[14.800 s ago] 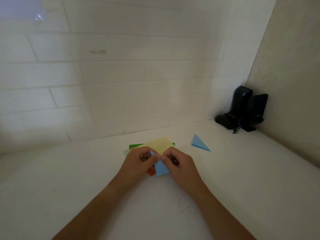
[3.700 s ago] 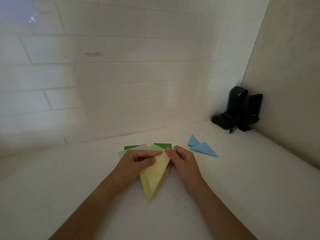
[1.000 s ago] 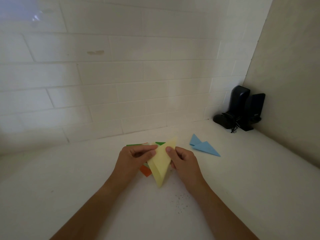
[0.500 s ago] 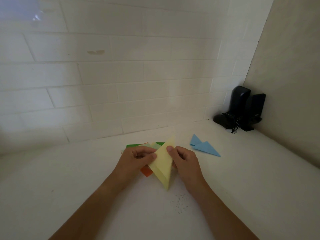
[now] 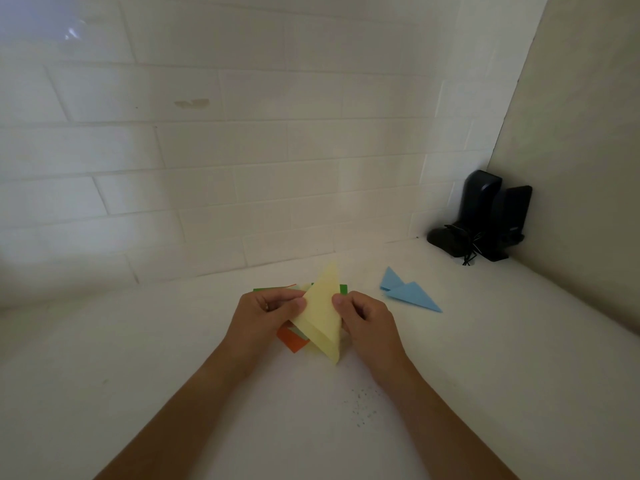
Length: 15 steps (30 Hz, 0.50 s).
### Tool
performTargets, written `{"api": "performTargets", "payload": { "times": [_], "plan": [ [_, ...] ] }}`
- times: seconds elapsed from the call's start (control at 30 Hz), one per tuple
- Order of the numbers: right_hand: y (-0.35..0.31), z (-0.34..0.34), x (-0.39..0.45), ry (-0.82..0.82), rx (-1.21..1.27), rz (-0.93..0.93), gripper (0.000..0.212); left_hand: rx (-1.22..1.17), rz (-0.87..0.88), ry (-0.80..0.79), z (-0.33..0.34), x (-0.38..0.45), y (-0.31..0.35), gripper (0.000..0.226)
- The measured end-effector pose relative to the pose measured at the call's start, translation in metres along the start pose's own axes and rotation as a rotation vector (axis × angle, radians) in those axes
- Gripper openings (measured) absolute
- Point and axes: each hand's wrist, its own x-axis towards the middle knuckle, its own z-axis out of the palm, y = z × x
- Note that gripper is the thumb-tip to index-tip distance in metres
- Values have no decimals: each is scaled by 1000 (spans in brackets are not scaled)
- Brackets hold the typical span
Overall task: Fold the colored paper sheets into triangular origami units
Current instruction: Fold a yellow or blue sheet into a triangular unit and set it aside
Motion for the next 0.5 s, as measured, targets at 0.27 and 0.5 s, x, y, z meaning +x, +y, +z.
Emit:
{"api": "performTargets", "payload": {
  "times": [0.27,0.5],
  "plan": [
    [0,2,-1,-77,-58,-9,46,18,4,39,-3,3,-3,15],
    [5,1,1,-74,-112,-48,45,172,-21,-63,4,-2,-4,11]
  ]
}}
